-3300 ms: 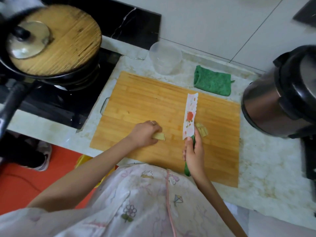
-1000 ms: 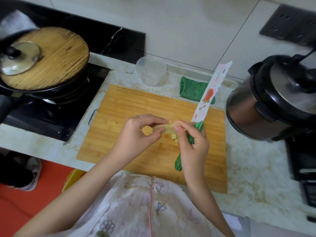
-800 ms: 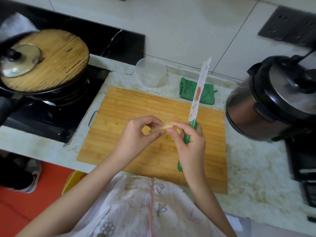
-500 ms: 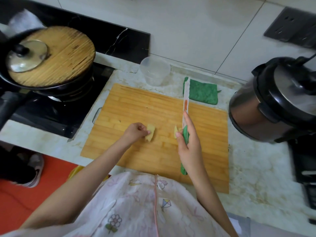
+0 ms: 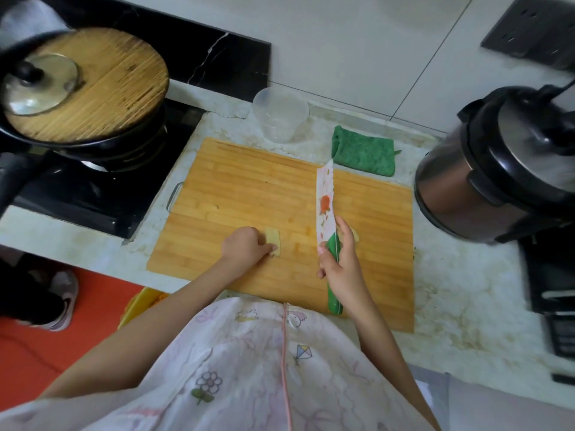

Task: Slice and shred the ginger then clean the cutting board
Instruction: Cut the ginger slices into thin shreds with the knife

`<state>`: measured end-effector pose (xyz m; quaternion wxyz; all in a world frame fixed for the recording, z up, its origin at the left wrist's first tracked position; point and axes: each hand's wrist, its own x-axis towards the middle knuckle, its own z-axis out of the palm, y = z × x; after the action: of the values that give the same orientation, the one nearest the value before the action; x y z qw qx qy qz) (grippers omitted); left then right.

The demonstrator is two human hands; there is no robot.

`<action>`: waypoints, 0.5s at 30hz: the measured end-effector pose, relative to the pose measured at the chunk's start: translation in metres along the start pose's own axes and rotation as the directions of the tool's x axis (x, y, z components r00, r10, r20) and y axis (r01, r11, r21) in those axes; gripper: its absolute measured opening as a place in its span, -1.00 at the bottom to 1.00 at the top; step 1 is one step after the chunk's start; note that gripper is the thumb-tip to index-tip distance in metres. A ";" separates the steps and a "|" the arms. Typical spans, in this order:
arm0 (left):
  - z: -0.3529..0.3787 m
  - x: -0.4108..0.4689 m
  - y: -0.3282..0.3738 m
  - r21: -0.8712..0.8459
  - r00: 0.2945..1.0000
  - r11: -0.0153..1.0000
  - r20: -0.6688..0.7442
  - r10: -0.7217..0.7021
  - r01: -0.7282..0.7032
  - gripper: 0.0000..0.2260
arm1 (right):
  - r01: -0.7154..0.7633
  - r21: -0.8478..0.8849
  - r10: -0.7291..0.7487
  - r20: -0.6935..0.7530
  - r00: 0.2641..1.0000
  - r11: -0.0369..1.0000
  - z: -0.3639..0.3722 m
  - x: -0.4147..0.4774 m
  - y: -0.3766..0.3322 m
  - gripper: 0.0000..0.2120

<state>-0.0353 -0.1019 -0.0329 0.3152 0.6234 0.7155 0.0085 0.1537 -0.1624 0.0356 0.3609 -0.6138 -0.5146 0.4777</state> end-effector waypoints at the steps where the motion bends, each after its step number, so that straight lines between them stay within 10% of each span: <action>1: -0.003 -0.002 -0.001 0.059 0.999 0.998 -0.024 0.024 -0.022 -0.66 | -0.049 0.046 0.049 0.013 0.999 0.998 0.000 -0.002 0.000 -0.47; 4: -0.009 0.001 -0.016 0.107 0.934 0.940 -0.125 0.335 -0.323 -0.68 | -0.101 0.111 0.095 0.054 0.994 0.989 -0.002 -0.005 0.004 -0.61; 7: -0.013 0.017 -0.037 0.291 0.650 0.625 -0.016 0.760 -0.724 -0.57 | -0.137 0.159 0.135 0.024 0.991 0.978 -0.004 -0.006 0.005 -0.76; 15: -0.004 0.036 -0.039 0.315 0.491 0.485 -0.065 0.869 -0.816 -0.77 | -0.175 -0.140 0.161 -0.107 0.981 0.975 0.004 -0.014 0.015 -0.82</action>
<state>-0.0726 -0.0772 -0.0616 0.1119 0.9228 0.3398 0.1428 0.1536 -0.1791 0.0236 0.2965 -0.7024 -0.4774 0.4369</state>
